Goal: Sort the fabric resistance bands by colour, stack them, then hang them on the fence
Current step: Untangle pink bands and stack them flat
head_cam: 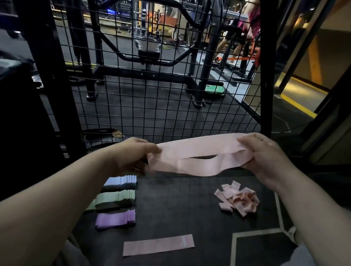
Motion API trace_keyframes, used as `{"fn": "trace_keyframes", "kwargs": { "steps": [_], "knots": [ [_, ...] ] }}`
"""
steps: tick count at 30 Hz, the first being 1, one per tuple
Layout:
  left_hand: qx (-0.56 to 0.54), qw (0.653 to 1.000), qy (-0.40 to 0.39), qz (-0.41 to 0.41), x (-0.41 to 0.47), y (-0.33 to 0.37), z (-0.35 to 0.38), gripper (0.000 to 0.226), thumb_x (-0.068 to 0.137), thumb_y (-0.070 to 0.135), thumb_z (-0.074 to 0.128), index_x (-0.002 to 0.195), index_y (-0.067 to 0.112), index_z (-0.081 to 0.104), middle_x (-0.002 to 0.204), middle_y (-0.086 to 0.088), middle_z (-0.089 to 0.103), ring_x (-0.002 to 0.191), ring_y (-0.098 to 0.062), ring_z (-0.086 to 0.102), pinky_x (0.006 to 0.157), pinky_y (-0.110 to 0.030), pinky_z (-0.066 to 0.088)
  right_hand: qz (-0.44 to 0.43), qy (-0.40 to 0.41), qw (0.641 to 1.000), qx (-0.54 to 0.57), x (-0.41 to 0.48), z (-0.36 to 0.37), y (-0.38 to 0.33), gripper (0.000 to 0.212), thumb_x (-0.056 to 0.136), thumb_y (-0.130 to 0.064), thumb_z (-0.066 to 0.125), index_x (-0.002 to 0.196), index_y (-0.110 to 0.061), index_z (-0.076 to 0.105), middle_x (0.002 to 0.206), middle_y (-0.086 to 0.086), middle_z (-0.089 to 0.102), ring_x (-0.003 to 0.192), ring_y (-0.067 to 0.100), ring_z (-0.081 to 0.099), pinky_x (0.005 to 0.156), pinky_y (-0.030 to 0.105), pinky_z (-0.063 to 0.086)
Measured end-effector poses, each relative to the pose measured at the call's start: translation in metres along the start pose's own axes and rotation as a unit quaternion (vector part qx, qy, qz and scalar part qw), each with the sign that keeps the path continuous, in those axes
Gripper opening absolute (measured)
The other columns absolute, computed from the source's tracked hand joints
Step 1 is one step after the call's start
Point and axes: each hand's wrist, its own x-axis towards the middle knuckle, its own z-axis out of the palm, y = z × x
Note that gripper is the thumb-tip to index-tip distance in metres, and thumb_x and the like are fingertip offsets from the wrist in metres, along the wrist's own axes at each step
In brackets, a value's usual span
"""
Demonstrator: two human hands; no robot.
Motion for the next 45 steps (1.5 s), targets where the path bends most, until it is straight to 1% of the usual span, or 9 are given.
{"fn": "trace_keyframes", "kwargs": {
  "steps": [7,13,17,20,25,28,34,39,45],
  "knots": [
    [-0.085,0.987,0.118,0.066,0.003,0.003,-0.004,0.018,0.085,0.007,0.072,0.097,0.009,0.058,0.074,-0.015,0.068,0.054,-0.023,0.060,0.043,-0.024,0.047,0.108,-0.077,0.984,-0.118,0.002,-0.003,0.019,0.009,0.094,-0.017,0.063,0.089,-0.016,0.055,0.084,0.007,0.063,0.068,0.018,0.060,0.057,0.030,0.046],
    [-0.142,0.979,0.086,0.121,0.001,0.007,-0.001,0.021,0.087,-0.006,0.064,0.096,0.013,0.062,0.088,-0.011,0.066,0.064,-0.020,0.066,0.053,-0.031,0.056,0.232,-0.203,0.940,-0.146,-0.008,-0.005,0.024,0.023,0.100,-0.026,0.045,0.110,-0.011,0.060,0.086,0.005,0.068,0.067,0.013,0.062,0.057,0.026,0.039],
    [-0.117,0.985,0.069,0.107,0.002,0.006,-0.001,0.027,0.086,-0.007,0.060,0.097,0.017,0.065,0.096,-0.011,0.066,0.079,-0.025,0.065,0.066,-0.039,0.060,0.208,-0.157,0.958,-0.116,-0.014,0.006,0.035,0.017,0.094,-0.013,0.048,0.105,-0.005,0.058,0.102,0.017,0.072,0.084,0.023,0.072,0.066,0.031,0.048],
    [-0.070,0.992,0.064,0.088,0.003,0.004,0.002,0.031,0.083,-0.010,0.059,0.101,0.014,0.066,0.096,-0.013,0.066,0.082,-0.028,0.063,0.082,-0.049,0.057,0.144,-0.138,0.974,-0.107,-0.015,0.013,0.038,0.012,0.095,-0.011,0.057,0.104,-0.003,0.056,0.100,0.027,0.068,0.077,0.025,0.070,0.059,0.030,0.044],
    [0.040,0.994,0.058,0.082,0.004,-0.007,0.013,0.030,0.086,-0.004,0.063,0.111,0.013,0.065,0.094,-0.008,0.065,0.076,-0.020,0.064,0.069,-0.033,0.058,0.085,-0.180,0.971,-0.135,-0.021,0.028,0.025,0.020,0.093,-0.027,0.066,0.090,-0.007,0.063,0.081,0.012,0.067,0.065,0.015,0.060,0.059,0.027,0.043],
    [0.118,0.984,0.063,0.121,0.005,-0.014,0.025,0.034,0.082,0.000,0.072,0.111,0.016,0.061,0.099,-0.003,0.059,0.084,-0.017,0.060,0.074,-0.025,0.051,0.076,-0.194,0.971,-0.118,-0.023,0.042,0.015,0.025,0.094,-0.033,0.063,0.092,-0.008,0.066,0.079,0.003,0.068,0.067,0.011,0.057,0.060,0.026,0.041],
    [0.074,0.962,-0.172,0.198,-0.006,-0.016,0.039,0.028,0.081,0.002,0.076,0.105,0.002,0.063,0.101,-0.009,0.068,0.095,-0.016,0.065,0.091,-0.031,0.053,0.142,-0.206,0.968,-0.006,-0.023,0.066,0.015,0.029,0.098,-0.030,0.056,0.094,-0.005,0.070,0.091,0.009,0.065,0.070,0.010,0.056,0.062,0.023,0.039],
    [0.091,0.966,-0.081,0.229,-0.001,-0.021,0.044,0.020,0.085,0.019,0.077,0.092,0.007,0.064,0.085,-0.004,0.062,0.079,-0.013,0.056,0.074,-0.029,0.048,0.171,-0.226,0.958,0.049,-0.029,0.068,0.012,0.030,0.100,-0.017,0.051,0.114,0.005,0.066,0.096,0.009,0.069,0.072,0.010,0.061,0.066,0.022,0.044],
    [0.073,0.969,-0.069,0.227,-0.001,-0.015,0.040,0.034,0.093,0.020,0.064,0.093,-0.014,0.056,0.081,-0.013,0.054,0.077,-0.022,0.047,0.074,-0.039,0.039,0.146,-0.175,0.973,0.037,-0.027,0.065,0.005,0.010,0.098,-0.013,0.055,0.094,-0.010,0.063,0.075,0.000,0.059,0.062,0.008,0.052,0.055,0.019,0.041]
  ]
}}
